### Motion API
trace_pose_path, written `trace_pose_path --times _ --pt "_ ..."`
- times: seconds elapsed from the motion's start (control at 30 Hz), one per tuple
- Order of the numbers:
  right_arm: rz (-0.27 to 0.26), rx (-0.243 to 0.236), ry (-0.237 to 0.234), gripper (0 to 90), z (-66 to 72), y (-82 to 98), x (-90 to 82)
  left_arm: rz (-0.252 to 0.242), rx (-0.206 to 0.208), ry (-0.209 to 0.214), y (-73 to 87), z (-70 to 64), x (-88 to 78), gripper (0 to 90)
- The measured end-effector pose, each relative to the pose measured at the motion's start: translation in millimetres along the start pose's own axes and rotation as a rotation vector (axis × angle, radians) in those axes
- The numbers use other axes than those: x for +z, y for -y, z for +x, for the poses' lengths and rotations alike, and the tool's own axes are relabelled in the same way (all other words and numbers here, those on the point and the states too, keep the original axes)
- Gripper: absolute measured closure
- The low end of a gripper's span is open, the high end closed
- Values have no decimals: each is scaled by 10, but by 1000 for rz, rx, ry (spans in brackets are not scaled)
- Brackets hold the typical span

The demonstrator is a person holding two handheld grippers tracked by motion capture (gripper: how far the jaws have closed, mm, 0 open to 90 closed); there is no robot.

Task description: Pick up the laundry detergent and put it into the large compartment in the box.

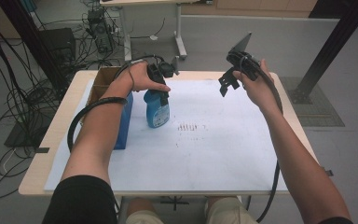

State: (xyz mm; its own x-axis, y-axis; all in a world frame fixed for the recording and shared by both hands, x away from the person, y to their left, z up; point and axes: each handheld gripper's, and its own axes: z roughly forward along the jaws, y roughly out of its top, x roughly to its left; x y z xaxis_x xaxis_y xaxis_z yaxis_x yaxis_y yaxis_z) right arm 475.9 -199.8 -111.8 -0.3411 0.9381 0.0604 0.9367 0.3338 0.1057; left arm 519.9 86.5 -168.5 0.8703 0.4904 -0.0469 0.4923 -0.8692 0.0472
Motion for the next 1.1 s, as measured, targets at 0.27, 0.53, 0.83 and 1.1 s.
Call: trace_pose_path --times 0.27,0.53,0.83,1.1 --pt "0 1 -2 59 -4 -2 1 10 6 -2 -9 0 8 62" --pt "4 0 0 59 3 -10 7 14 9 -5 -17 -9 9 63" --pt "3 -3 -1 59 -2 -4 6 12 5 -12 -13 -24 3 64" --pt "3 -2 0 59 3 -5 7 24 24 -18 -42 -22 -9 64"
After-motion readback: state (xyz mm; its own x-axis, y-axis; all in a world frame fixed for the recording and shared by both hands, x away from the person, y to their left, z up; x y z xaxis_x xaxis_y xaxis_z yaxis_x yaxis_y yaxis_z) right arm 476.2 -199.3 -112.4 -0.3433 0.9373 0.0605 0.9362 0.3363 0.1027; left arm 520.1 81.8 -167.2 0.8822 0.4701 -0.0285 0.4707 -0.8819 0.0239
